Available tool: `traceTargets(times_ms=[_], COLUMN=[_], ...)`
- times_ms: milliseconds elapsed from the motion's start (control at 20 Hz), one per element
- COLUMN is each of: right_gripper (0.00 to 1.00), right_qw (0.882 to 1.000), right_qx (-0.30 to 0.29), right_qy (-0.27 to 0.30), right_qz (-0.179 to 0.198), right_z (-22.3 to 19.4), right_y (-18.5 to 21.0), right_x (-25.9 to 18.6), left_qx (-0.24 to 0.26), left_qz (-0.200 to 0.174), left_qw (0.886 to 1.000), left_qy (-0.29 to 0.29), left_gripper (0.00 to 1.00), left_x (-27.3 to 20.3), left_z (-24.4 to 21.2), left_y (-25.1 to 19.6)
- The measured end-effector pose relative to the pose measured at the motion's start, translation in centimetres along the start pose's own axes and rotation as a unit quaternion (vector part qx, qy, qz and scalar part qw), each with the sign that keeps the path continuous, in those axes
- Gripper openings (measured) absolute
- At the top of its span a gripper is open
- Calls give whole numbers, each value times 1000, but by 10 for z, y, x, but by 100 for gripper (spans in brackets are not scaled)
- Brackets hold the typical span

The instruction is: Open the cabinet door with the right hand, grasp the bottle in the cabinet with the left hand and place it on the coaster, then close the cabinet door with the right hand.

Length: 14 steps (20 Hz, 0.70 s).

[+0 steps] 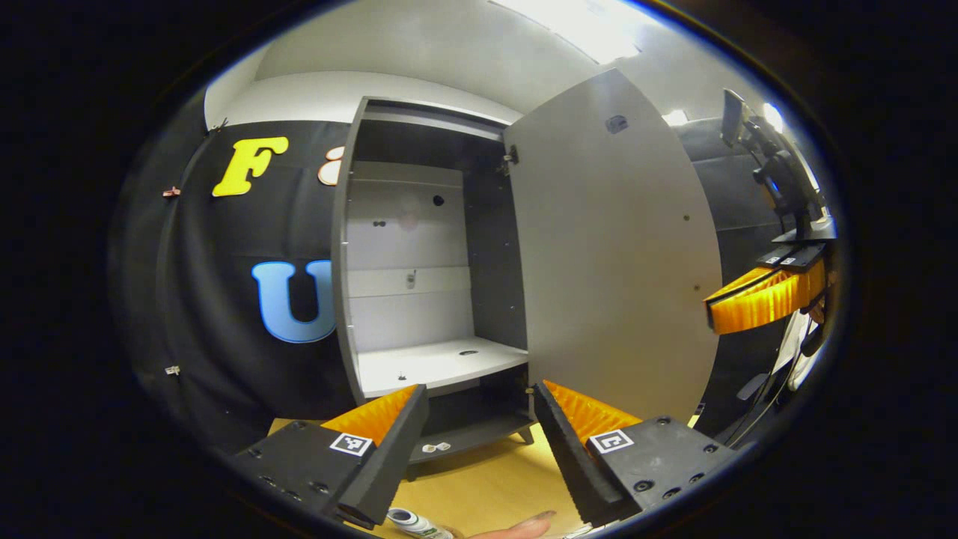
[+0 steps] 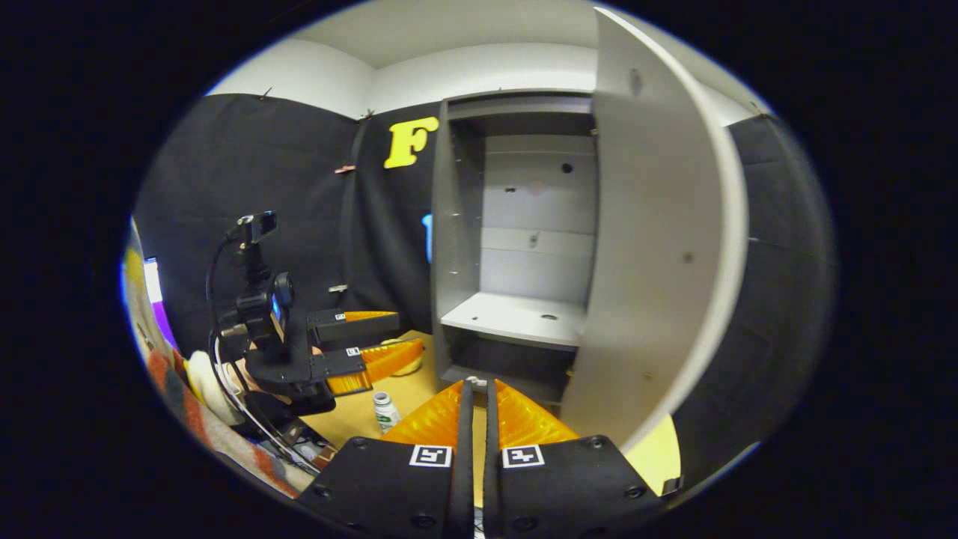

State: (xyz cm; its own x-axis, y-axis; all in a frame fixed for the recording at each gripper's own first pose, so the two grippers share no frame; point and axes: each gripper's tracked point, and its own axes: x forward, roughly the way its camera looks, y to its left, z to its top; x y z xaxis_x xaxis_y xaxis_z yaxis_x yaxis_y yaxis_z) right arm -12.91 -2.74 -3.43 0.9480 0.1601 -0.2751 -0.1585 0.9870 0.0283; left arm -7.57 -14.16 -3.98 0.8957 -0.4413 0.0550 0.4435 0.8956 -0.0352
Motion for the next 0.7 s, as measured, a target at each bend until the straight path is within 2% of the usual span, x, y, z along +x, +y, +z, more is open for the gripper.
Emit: traceTargets(times_ms=[150, 350, 400, 550, 700], right_gripper=[10, 7, 10, 10, 10], right_qw=[998, 991, 989, 988, 989], right_qx=[10, 52, 56, 37, 47], right_qy=[-22, -50, -58, -54, -62], right_qz=[-54, -117, -127, -143, -125], right_z=[7, 16, 19, 17, 27], right_y=[-31, -87, -100, -130, -134], right_x=[-35, -45, -45, -36, -29], left_qx=[3, -24, -26, -27, -18], left_qz=[-11, -14, -10, 11, 43], left_qw=[1000, 1000, 1000, 1000, 999], left_qy=[-8, -11, -11, -8, 4], left_gripper=[90, 90, 90, 90, 90], left_x=[17, 32, 33, 30, 25], left_z=[9, 16, 16, 14, 6], left_y=[-7, -18, -16, -10, -1])
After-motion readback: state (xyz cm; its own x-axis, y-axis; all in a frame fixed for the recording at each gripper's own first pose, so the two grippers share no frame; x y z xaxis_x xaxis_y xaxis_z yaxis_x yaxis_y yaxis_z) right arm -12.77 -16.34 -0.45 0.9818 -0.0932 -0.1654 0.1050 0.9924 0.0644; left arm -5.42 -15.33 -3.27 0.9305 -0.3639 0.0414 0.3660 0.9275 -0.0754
